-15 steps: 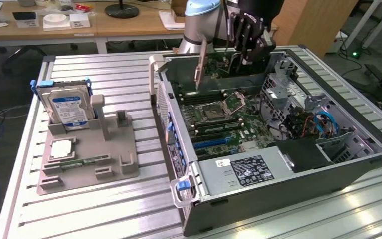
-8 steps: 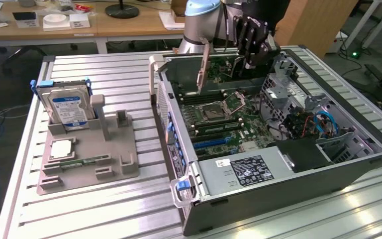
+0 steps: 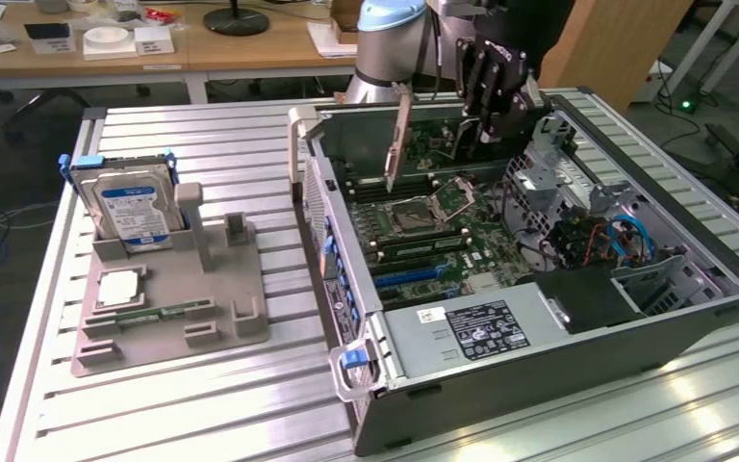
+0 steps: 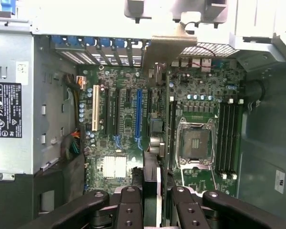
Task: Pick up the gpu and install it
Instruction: 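Insert the gpu into the slot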
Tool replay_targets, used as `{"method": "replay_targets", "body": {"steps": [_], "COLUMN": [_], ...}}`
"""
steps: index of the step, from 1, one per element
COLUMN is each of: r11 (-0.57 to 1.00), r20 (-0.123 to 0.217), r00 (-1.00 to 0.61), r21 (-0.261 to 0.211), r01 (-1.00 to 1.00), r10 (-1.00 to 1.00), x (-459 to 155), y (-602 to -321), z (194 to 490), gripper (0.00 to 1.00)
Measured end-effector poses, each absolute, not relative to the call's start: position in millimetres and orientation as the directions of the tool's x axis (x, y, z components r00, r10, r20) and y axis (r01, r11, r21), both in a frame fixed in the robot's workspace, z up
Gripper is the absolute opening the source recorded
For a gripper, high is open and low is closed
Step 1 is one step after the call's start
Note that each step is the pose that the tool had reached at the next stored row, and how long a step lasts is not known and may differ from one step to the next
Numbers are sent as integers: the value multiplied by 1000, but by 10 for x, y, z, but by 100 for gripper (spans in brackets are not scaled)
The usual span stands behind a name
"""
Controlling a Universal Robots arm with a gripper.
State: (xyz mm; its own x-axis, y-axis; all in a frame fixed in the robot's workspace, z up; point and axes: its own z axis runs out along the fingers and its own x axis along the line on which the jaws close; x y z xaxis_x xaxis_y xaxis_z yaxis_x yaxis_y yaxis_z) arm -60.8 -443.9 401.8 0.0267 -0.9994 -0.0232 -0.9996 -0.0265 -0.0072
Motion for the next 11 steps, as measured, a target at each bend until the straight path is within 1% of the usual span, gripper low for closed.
{"method": "replay_targets", "body": {"steps": [11], "r11": [-33], "r20": [-23], "r00": [33], "r21": [-7], "r01": [-999], "r10": [-999], "x": [-608], "y": [-4460], "z": [3823], "gripper": [27]}}
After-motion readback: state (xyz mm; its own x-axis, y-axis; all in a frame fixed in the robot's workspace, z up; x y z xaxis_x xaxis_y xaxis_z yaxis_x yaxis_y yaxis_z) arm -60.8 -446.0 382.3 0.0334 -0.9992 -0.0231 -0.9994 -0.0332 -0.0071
